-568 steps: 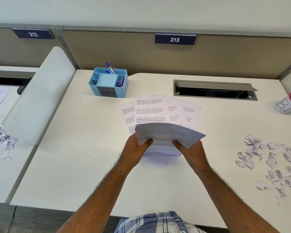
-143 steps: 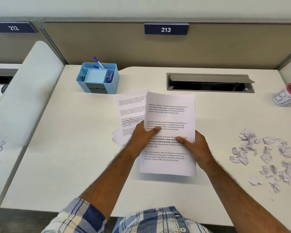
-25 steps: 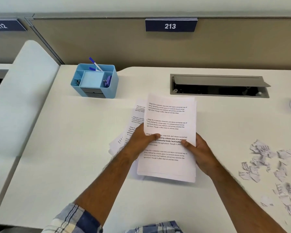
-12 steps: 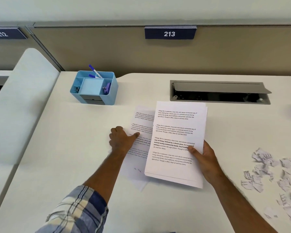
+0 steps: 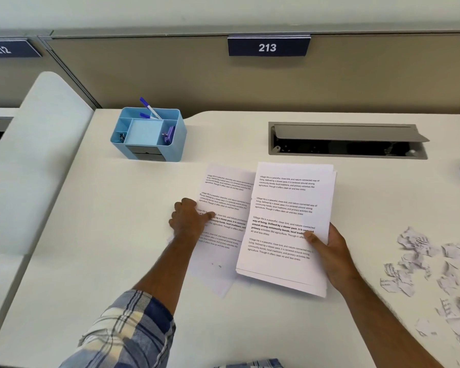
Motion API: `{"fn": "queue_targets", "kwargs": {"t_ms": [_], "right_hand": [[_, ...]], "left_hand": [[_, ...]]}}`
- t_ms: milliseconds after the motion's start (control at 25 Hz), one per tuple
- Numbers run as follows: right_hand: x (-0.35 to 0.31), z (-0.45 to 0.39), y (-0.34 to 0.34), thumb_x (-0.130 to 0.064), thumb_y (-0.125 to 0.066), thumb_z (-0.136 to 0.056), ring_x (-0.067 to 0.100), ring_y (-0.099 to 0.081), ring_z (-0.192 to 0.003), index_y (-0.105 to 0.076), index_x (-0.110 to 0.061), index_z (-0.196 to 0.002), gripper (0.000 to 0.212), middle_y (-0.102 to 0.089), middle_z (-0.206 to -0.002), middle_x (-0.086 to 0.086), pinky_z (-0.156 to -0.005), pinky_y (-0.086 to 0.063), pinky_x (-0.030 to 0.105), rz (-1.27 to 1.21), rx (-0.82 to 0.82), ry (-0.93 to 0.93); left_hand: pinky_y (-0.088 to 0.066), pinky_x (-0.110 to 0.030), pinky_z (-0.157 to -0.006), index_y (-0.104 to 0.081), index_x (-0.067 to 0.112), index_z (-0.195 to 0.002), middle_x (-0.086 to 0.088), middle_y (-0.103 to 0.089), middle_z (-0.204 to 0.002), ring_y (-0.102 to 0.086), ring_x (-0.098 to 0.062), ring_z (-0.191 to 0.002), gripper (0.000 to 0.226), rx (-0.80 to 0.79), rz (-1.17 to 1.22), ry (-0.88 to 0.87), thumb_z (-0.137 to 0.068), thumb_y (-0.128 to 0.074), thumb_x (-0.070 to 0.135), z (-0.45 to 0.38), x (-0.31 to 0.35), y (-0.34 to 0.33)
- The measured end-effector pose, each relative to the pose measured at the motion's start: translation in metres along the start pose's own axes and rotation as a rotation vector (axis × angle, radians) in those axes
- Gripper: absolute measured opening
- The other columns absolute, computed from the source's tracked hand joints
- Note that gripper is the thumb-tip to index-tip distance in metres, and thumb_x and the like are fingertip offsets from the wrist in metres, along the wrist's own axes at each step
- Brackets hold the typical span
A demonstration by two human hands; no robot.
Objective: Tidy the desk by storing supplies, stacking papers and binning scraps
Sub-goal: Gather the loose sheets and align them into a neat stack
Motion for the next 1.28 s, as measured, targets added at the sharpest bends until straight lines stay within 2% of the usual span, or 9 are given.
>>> {"fn": "queue_targets", "kwargs": {"t_ms": [280, 400, 480, 560, 720, 880, 1000, 1160, 1280], "right_hand": [[0.002, 0.009, 0.004, -0.009, -0.068, -0.095, 0.022, -0.070, -0.114, -0.062, -0.023, -0.130, 0.038, -0.073, -0.124, -0.002, -0.103, -0.052, 0.054, 0.014, 0.004, 0.012], [0.003, 0.014, 0.008, -0.009, -0.068, -0.095, 0.023, -0.070, -0.114, -0.062, -0.023, -0.130, 0.038, -0.073, -0.124, -0.001, -0.103, -0.052, 0.055, 0.017, 0.009, 0.018], [0.003, 0.018, 0.010, -0.009, -0.069, -0.095, 0.023, -0.070, -0.114, -0.063, -0.023, -0.129, 0.037, -0.074, -0.124, -0.001, -0.103, -0.052, 0.056, 0.026, 0.017, 0.023], [0.003, 0.021, 0.011, -0.009, -0.069, -0.095, 0.024, -0.071, -0.113, -0.063, -0.023, -0.128, 0.036, -0.074, -0.123, -0.001, -0.102, -0.052, 0.057, 0.031, 0.023, 0.029], [0.001, 0.031, 0.013, -0.009, -0.068, -0.095, 0.025, -0.071, -0.112, -0.063, -0.023, -0.129, 0.036, -0.074, -0.123, 0.001, -0.101, -0.053, 0.058, 0.040, 0.021, 0.039], [0.000, 0.044, 0.012, -0.009, -0.068, -0.096, 0.024, -0.071, -0.114, -0.063, -0.024, -0.130, 0.037, -0.074, -0.123, -0.001, -0.102, -0.052, 0.056, 0.048, 0.013, 0.058], [0.000, 0.053, 0.008, -0.009, -0.068, -0.096, 0.021, -0.071, -0.113, -0.063, -0.024, -0.130, 0.037, -0.074, -0.123, -0.003, -0.103, -0.053, 0.053, 0.060, 0.014, 0.074], [0.001, 0.067, 0.001, -0.008, -0.068, -0.096, 0.020, -0.071, -0.111, -0.065, -0.025, -0.126, 0.035, -0.075, -0.120, -0.006, -0.100, -0.055, 0.049, 0.074, 0.012, 0.081], [0.000, 0.076, -0.003, -0.007, -0.067, -0.096, 0.023, -0.071, -0.111, -0.066, -0.027, -0.122, 0.033, -0.075, -0.118, -0.006, -0.098, -0.056, 0.047, 0.086, 0.017, 0.089]], "left_hand": [[-0.039, -0.049, -0.101, -0.057, 0.015, -0.121, -0.009, -0.066, -0.123, -0.059, -0.036, -0.118, 0.062, -0.024, 0.004, 0.033, -0.076, -0.085, 0.046, -0.010, -0.020, 0.013], [-0.042, -0.049, -0.101, -0.062, 0.017, -0.117, -0.008, -0.071, -0.119, -0.062, -0.036, -0.115, 0.046, -0.005, -0.021, 0.028, -0.083, -0.079, 0.042, -0.011, -0.027, 0.025], [-0.049, -0.047, -0.098, -0.069, 0.016, -0.113, -0.008, -0.074, -0.116, -0.067, -0.035, -0.108, 0.036, -0.027, 0.043, -0.001, -0.086, -0.078, 0.038, -0.009, -0.033, 0.033], [-0.056, -0.043, -0.093, -0.071, 0.010, -0.117, -0.012, -0.075, -0.118, -0.069, -0.035, -0.106, 0.037, -0.039, 0.134, -0.030, -0.087, -0.077, 0.032, -0.005, -0.038, 0.043], [-0.055, -0.041, -0.093, -0.068, 0.010, -0.124, -0.010, -0.073, -0.121, -0.068, -0.033, -0.108, 0.038, 0.013, 0.229, -0.077, -0.090, -0.074, 0.028, 0.011, -0.047, 0.071], [-0.055, -0.035, -0.088, -0.071, 0.016, -0.119, -0.003, -0.075, -0.110, -0.072, -0.025, -0.099, 0.032, 0.061, 0.377, -0.123, -0.089, -0.075, 0.022, 0.039, -0.055, 0.101], [-0.057, -0.028, -0.079, -0.072, 0.016, -0.119, 0.002, -0.076, -0.106, -0.073, -0.012, -0.091, 0.030, 0.042, 0.563, -0.173, -0.089, -0.076, 0.016, 0.071, -0.056, 0.123], [-0.060, -0.034, -0.080, -0.073, 0.019, -0.118, 0.006, -0.079, -0.107, -0.077, -0.016, -0.092, 0.032, 0.012, 0.726, -0.198, -0.087, -0.079, 0.020, 0.107, -0.058, 0.143], [-0.058, -0.029, -0.076, -0.073, 0.022, -0.118, 0.009, -0.079, -0.104, -0.077, -0.011, -0.089, 0.032, -0.028, 0.785, -0.228, -0.087, -0.080, 0.021, 0.130, -0.053, 0.150]]}}
Point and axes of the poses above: each hand's wrist, its own z-axis away from the middle knuckle, its own y-axis out of the back of the hand, x = y × z, the point moved 2 cm from there along -z, towards the middle knuckle
